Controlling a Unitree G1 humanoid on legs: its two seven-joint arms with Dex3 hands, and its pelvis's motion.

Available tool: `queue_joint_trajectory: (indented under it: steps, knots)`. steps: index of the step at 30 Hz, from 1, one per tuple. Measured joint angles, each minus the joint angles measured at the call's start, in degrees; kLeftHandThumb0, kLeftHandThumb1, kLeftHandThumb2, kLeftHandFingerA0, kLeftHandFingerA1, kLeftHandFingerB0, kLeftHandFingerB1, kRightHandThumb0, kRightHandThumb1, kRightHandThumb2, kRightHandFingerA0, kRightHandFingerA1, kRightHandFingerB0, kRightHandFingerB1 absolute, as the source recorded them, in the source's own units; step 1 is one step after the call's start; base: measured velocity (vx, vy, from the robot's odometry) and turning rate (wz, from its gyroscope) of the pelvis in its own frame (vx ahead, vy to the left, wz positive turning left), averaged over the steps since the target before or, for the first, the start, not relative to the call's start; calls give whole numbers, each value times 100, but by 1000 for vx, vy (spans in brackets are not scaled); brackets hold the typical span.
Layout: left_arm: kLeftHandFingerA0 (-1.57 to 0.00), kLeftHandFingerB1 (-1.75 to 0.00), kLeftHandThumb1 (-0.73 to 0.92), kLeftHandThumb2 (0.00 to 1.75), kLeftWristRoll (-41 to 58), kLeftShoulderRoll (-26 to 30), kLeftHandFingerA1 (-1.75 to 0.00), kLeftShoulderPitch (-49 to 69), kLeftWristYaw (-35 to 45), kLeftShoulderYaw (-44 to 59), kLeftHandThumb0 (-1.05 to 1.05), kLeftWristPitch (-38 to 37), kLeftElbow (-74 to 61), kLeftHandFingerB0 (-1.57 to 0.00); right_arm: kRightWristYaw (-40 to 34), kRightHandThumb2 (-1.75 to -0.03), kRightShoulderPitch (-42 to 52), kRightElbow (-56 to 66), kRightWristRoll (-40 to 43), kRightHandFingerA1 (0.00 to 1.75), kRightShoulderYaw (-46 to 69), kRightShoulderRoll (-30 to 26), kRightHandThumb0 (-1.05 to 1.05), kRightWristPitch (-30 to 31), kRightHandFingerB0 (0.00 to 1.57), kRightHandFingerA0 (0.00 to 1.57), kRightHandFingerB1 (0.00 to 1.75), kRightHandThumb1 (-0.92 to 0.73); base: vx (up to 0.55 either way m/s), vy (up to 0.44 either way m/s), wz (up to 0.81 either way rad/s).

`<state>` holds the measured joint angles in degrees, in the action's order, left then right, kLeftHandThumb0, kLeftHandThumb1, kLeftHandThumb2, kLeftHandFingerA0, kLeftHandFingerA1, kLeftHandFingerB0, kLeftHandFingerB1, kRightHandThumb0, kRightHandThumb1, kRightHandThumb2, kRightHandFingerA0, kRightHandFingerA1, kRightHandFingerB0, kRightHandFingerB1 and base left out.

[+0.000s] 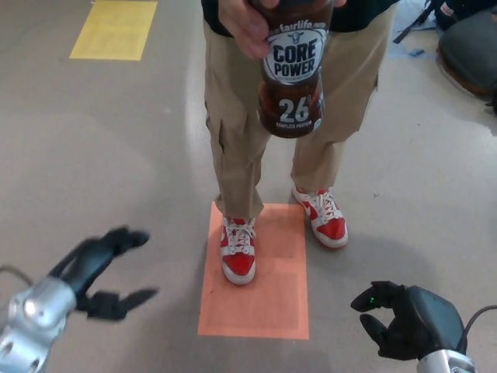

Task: The robot recieved a bottle of protein shake from a person using its left hand and then shake the protein up and down 2 two times and hand it back to the person

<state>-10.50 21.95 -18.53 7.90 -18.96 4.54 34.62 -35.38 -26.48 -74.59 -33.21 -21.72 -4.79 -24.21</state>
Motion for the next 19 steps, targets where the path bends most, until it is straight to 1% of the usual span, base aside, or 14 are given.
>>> queue_joint_trajectory:
  steps: [3,7,8,12,16,18,19]
  knots:
    - [-35,-35,50,76,-100,-19,-44,13,-283,-90,-59,-161,502,-8,0,-80,-81,0,1,86,1,0,-42,1,88,99,57,-70,0,0,0]
    - [-33,-32,52,79,-272,-76,-45,0,-715,-220,-64,-505,1231,-8,2,-81,-159,-3,1,82,7,0,-41,21,88,101,56,-68,0,0,0]
    - [-31,-31,53,80,-296,-91,-45,-6,-785,-243,-64,-567,1343,-9,2,-82,-170,-4,1,87,8,0,-41,26,88,101,56,-67,0,0,0]
    - [-30,-32,54,81,-482,-173,-44,-85,-1197,-364,-64,-916,1912,-8,3,-82,-252,-7,2,85,10,0,-41,64,87,100,56,-67,0,0,0]
    - [-27,-35,56,82,-659,-213,-44,-210,-1573,-467,-64,-1240,2318,-8,5,-82,-323,-11,3,90,24,0,-39,111,87,100,56,-66,0,0,0]
    - [-28,-36,56,81,-743,-224,-43,-248,-1753,-509,-64,-1395,2465,-8,6,-82,-346,-15,4,89,34,-1,-40,131,87,99,57,-67,0,0,0]
    - [-30,-38,57,82,-788,-228,-44,-266,-1870,-530,-62,-1489,2532,-13,7,-81,-355,-16,4,84,37,-1,-41,142,86,98,57,-68,0,0,0]
